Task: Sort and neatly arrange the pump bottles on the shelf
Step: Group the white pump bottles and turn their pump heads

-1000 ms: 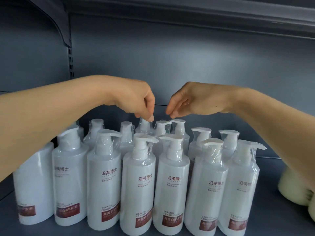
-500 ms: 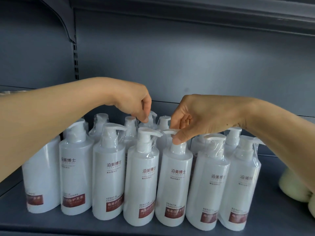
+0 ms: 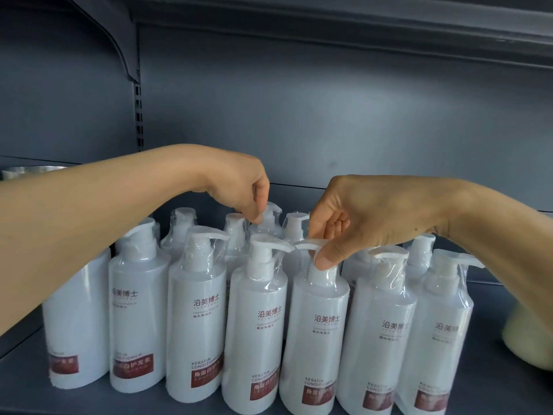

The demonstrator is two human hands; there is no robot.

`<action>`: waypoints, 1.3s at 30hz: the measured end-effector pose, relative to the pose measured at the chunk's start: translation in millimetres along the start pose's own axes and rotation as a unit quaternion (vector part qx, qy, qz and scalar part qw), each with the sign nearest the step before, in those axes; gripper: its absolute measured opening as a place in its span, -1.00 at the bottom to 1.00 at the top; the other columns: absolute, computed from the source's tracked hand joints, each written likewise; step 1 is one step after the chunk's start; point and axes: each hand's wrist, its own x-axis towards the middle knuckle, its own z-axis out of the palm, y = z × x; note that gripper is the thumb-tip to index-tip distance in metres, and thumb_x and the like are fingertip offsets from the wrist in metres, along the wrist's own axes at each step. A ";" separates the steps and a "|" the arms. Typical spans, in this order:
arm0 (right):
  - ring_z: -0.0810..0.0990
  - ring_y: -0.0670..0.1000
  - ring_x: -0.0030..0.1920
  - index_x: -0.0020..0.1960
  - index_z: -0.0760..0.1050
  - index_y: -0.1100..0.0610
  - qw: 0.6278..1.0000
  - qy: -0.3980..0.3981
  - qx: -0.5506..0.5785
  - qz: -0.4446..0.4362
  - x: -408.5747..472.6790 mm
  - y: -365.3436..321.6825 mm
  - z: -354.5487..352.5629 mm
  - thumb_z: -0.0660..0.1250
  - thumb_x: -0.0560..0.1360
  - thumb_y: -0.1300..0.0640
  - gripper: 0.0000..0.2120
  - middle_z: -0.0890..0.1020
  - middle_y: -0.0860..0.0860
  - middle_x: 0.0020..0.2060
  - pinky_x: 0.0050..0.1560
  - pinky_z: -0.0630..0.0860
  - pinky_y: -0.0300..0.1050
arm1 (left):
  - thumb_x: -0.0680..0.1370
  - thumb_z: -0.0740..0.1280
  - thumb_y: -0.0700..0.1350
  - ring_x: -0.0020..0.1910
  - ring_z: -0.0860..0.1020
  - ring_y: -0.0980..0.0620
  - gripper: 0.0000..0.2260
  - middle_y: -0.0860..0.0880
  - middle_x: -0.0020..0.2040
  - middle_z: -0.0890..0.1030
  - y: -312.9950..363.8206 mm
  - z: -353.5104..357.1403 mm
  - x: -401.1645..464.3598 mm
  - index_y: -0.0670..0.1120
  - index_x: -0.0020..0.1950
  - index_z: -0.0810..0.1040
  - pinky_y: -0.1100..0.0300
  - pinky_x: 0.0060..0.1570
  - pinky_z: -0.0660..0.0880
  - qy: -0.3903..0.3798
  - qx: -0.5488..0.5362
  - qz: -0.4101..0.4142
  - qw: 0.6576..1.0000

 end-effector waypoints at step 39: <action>0.46 -0.15 -0.32 -0.40 0.46 -0.12 0.998 0.029 -0.045 0.013 36.9 39.1 -2.2 0.36 0.51 0.08 -0.68 0.53 -0.20 -0.44 -0.18 0.41 -0.35 | 0.46 0.43 -0.18 -0.34 0.60 0.16 -0.98 -0.10 -0.20 0.70 2.7 5.4 14.3 -0.10 -0.16 0.66 0.40 -0.36 0.46 -0.088 -0.042 0.067 0.993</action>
